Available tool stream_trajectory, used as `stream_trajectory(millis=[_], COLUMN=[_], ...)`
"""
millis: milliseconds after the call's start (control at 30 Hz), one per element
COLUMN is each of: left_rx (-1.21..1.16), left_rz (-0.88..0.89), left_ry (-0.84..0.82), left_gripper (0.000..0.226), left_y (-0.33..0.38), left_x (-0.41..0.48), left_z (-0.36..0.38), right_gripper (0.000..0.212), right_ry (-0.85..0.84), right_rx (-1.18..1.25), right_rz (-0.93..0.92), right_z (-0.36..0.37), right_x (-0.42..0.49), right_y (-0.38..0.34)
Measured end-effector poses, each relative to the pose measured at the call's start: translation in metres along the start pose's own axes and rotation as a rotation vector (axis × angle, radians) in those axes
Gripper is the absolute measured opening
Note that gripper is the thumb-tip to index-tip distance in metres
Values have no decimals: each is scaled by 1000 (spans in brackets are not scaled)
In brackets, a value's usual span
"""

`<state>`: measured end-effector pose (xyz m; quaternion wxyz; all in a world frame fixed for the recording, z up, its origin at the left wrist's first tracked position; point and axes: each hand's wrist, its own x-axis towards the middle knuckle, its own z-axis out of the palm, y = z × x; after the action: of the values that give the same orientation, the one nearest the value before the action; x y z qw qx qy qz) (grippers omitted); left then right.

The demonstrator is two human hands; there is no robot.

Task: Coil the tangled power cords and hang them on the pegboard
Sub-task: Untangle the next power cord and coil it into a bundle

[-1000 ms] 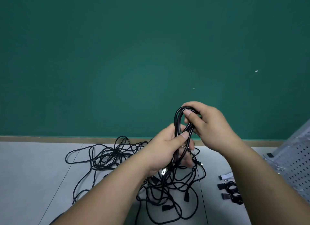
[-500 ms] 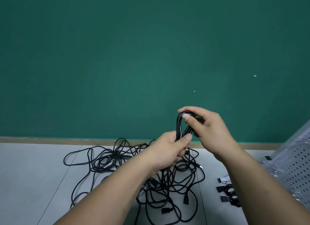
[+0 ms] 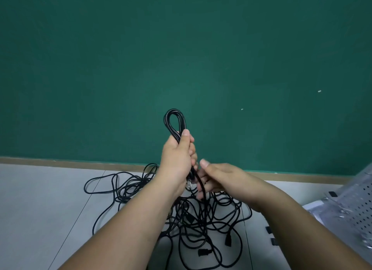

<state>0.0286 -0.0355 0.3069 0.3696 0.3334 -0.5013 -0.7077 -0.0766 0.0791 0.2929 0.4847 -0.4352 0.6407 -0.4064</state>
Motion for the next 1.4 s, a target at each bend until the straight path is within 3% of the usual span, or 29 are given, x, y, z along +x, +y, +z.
stream_trajectory(millis=[100, 200, 333, 400, 500, 667, 733, 800, 867, 1033, 1200, 1300, 1400], left_rx=[-2, 170, 601, 761, 847, 328, 290, 314, 384, 385, 456, 686, 719], left_rz=[98, 219, 321, 318, 225, -129, -143, -115, -83, -84, 43, 189, 177], left_ry=[193, 407, 464, 328, -41, -462, -605, -736, -788, -595, -369, -317, -339], left_gripper=[30, 37, 34, 33, 40, 67, 57, 29, 22, 20, 14, 8, 10], left_y=[3, 3, 2, 1, -6, -10, -12, -14, -17, -21, -20, -27, -31], left_x=[14, 35, 46, 42, 28, -8, -14, -18, -18, -19, -14, -9, -13], left_z=[-7, -33, -46, -40, -24, 10, 16, 16, 13, 12, 7, 1, 5], right_gripper=[25, 18, 13, 12, 4, 21, 29, 35, 38, 20, 29, 25, 23], right_ry=[-86, -110, -5, 83, 253, 563, 596, 614, 642, 630, 446, 593, 761], right_rx=[-276, -472, -369, -225, -137, -76, -56, -109, -191, -81, -21, 2, -49], right_rz=[10, 72, -66, -223, -408, -472, -452, -402, -358, -263, -150, -231, -259], right_z=[-3, -10, -31, -37, -38, -49, -51, -54, -60, -64, -56, -46, -40], right_x=[-1, -3, -9, -12, -18, -19, -18, -17, -16, -15, -20, -22, -19], right_y=[-2, -1, -12, -18, -27, -30, -28, -25, -21, -13, -14, -25, -29])
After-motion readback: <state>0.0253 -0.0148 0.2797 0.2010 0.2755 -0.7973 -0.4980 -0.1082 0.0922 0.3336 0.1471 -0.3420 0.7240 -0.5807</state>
